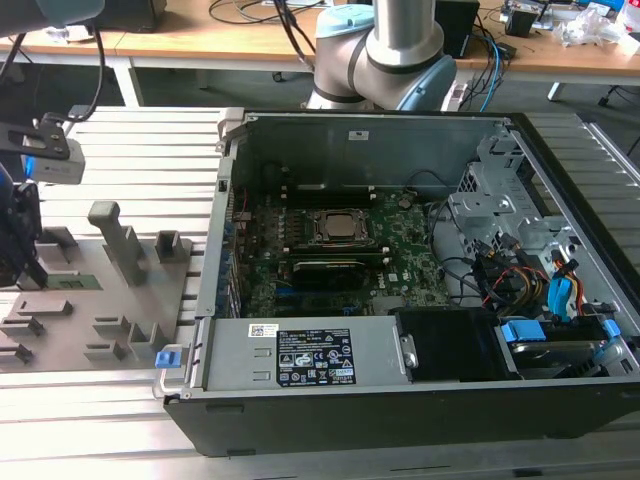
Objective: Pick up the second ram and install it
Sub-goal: 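Pick up the second ram and move it above second insertion slot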
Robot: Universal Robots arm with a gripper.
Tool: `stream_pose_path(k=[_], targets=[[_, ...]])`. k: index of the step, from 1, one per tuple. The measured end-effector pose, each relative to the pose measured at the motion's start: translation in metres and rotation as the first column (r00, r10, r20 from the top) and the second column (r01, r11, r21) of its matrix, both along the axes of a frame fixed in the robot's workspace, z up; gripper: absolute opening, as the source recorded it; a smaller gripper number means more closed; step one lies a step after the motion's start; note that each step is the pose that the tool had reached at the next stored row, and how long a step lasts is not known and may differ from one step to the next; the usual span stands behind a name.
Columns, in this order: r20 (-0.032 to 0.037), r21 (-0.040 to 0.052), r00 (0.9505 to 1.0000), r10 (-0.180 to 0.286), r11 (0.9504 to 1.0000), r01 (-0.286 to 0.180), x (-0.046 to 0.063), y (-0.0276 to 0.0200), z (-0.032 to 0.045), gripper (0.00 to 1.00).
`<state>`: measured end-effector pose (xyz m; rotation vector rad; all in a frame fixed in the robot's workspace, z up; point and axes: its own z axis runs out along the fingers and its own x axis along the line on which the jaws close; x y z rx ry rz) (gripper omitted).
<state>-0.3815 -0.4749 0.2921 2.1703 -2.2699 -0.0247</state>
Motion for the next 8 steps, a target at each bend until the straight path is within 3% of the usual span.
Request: stream_pose_path(k=[8], targets=[[-0.0005, 0.0, 1.0, 0.0, 1.0, 0.0, 0.001, 0.0, 0.0121, 0.14]])
